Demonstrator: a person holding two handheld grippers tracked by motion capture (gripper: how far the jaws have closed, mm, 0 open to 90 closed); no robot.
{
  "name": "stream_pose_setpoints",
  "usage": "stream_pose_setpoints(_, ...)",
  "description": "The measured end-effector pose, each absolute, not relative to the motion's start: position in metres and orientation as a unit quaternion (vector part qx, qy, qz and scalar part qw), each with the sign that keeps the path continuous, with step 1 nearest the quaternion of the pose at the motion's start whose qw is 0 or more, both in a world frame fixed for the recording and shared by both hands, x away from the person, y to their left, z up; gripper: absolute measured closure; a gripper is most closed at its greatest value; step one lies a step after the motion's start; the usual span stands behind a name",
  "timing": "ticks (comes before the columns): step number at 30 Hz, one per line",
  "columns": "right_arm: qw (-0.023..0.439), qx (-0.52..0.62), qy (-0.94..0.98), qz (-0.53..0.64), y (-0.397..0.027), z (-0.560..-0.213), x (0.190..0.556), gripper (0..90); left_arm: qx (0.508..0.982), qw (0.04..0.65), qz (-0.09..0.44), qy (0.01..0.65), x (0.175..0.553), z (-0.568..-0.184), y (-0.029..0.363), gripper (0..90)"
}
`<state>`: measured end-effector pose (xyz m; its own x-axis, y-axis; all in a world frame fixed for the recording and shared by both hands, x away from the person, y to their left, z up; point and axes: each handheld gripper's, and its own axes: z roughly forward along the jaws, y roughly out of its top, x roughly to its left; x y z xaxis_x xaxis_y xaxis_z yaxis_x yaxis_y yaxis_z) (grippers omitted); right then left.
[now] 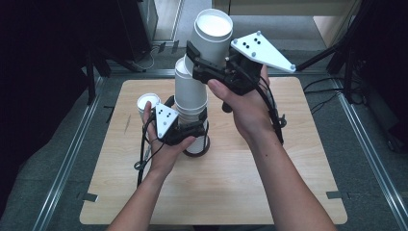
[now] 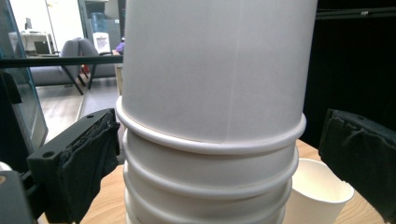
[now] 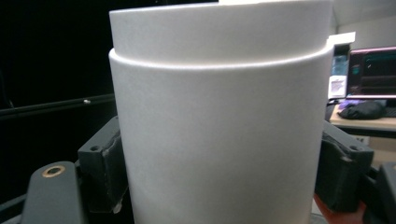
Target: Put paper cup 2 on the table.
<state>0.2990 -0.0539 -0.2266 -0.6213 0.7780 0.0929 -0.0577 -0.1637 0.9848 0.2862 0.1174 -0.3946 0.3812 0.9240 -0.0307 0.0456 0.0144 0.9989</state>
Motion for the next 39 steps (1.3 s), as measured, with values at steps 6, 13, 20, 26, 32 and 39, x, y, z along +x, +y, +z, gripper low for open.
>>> stream_pose_setpoints(6,0.321,0.313,0.564,0.693,-0.073,-0.225,0.292,19.3,0.591,0.59,0.373,0.404,0.277,-0.39,0.122,0.0)
stream_pose_setpoints(13,0.328,0.326,0.558,0.689,-0.095,-0.237,0.288,19.2,0.594,0.6,0.362,0.394,0.261,-0.387,0.125,0.0)
stream_pose_setpoints(20,0.348,0.332,0.565,0.671,-0.111,-0.26,0.284,19.2,0.602,0.604,0.343,0.394,0.25,-0.393,0.129,0.0)
stream_pose_setpoints(26,0.356,0.334,0.567,0.664,-0.121,-0.277,0.277,19.2,0.609,0.604,0.326,0.398,0.241,-0.4,0.136,0.0)
stream_pose_setpoints(32,0.359,0.338,0.571,0.656,-0.128,-0.296,0.269,19.2,0.608,0.606,0.318,0.402,0.232,-0.408,0.143,0.0)
stream_pose_setpoints(39,0.372,0.338,0.582,0.639,-0.128,-0.322,0.263,19.2,0.609,0.605,0.309,0.409,0.226,-0.418,0.15,0.0)
